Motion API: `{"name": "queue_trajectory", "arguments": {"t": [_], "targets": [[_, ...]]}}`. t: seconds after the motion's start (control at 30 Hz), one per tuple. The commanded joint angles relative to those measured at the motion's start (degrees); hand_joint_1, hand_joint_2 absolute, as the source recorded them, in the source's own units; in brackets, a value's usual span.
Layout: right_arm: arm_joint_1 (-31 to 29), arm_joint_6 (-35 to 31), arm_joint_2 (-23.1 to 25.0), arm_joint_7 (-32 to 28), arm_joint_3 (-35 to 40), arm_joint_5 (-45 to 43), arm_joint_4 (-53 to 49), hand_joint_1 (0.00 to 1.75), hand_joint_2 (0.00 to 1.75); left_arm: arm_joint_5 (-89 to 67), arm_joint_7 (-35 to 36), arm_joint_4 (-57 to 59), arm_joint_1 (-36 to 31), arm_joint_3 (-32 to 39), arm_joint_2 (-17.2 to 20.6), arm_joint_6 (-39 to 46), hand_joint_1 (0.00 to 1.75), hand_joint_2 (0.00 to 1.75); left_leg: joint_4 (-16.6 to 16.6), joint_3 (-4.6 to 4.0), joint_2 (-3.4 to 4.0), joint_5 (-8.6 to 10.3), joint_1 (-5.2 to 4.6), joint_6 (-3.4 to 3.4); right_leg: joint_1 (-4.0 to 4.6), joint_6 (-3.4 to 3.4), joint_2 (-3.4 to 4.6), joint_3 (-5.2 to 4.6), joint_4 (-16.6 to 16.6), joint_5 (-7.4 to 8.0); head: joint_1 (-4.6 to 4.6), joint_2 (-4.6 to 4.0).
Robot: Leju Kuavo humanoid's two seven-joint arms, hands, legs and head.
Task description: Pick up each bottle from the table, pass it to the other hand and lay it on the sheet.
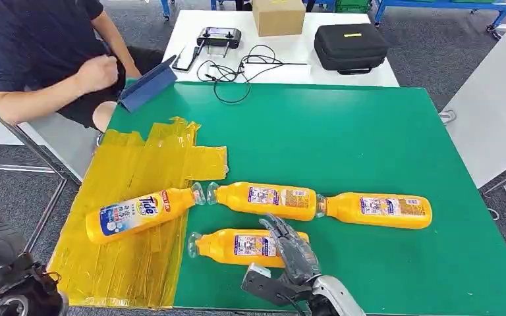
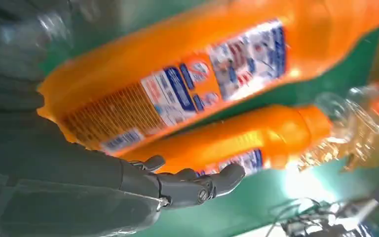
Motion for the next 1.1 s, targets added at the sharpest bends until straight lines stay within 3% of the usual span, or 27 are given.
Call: {"name": "queue_trajectory", "arguments": {"t": [0.03, 0.2, 0.23, 0.27, 0.33, 0.37, 0.67, 1.07, 1.1], "targets": [[-4.0, -0.3, 0.1, 1.3, 3.6, 1.5, 11.0, 0.0, 1.75, -0.3, -1.5, -1.6, 2.3, 3.9, -1.8, -0.6, 0.0, 0.0, -0.1, 0.27, 0.21, -0.07, 0.05, -0.11, 0.05, -0.03, 0.13, 0.26, -0.2, 0.0, 0.0, 0.0], [-5.5, 0.4, 0.7, 1.2, 3.8, 1.4, 15.4, 0.0, 1.75, 0.7, -2.7, -1.7, 2.6, 3.8, -1.7, -0.5, 0.0, 0.0, -0.1, 0.35, 0.13, -0.07, 0.06, -0.12, 0.06, -0.03, 0.04, 0.36, -0.2, -0.03, 0.02, 0.0], [-6.1, 0.8, 1.0, 1.1, 3.8, 1.3, 17.5, 0.33, 1.75, 1.7, -3.1, -1.7, 2.4, 3.6, -1.5, -0.7, 0.0, 0.0, -0.1, 0.29, 0.1, -0.05, 0.06, -0.1, 0.06, -0.03, 0.02, 0.31, -0.2, -0.01, 0.02, 0.0], [-6.8, 1.3, 1.2, 1.0, 3.8, 1.1, 19.1, 1.4, 1.75, 2.2, -3.2, -1.7, 2.1, 3.5, -1.3, -0.8, 0.0, 0.0, -0.1, 0.41, 0.12, -0.06, 0.07, -0.14, 0.07, -0.05, 0.01, 0.43, -0.2, -0.03, 0.02, 0.0], [-8.4, 2.1, 2.2, -0.1, 3.0, 0.4, 23.2, 1.71, 1.75, 4.0, -3.2, -1.8, 1.7, 3.4, -0.7, -0.9, 0.0, 0.0, -0.1, 0.31, 0.08, -0.01, 0.06, -0.09, 0.05, -0.03, 0.02, 0.31, -0.1, 0.02, 0.0, 0.0], [-8.7, 2.2, 2.4, -0.2, 2.9, 0.4, 23.7, 1.75, 1.75, 4.2, -3.2, -1.8, 1.7, 3.3, -0.5, -0.9, 0.0, 0.0, -0.2, 0.46, 0.14, -0.01, 0.08, -0.16, 0.09, -0.05, 0.02, 0.45, -0.2, 0.03, 0.02, 0.0], [-8.5, 3.3, 3.4, 0.4, 1.2, 1.5, 23.0, 1.75, 1.75, 5.4, -3.2, -1.3, 0.6, 1.8, 0.9, -0.7, 0.0, 0.0, -0.1, 1.04, 0.27, -0.18, 0.13, -0.2, 0.17, -0.17, 0.11, 0.29, -0.2, -0.01, 0.02, 0.0], [-3.1, 7.8, 4.4, 6.4, -3.2, 5.0, 12.8, 1.75, 1.75, 6.0, -1.6, 1.7, -4.5, 0.2, 0.7, -1.1, 0.0, 0.0, -0.1, 1.28, 0.02, -0.13, 0.16, -0.23, 0.2, -0.19, -0.17, 0.62, -0.3, -0.05, 0.02, 0.0], [-3.1, 8.1, 4.5, 6.6, -3.3, 5.2, 13.0, 0.91, 1.75, 5.9, -1.6, 1.5, -4.4, 0.3, 0.6, -1.1, 0.0, 0.0, -0.1, 1.35, 0.12, -0.16, 0.13, -0.2, 0.17, -0.17, -0.03, 0.64, -0.2, -0.06, 0.02, 0.0]]}}
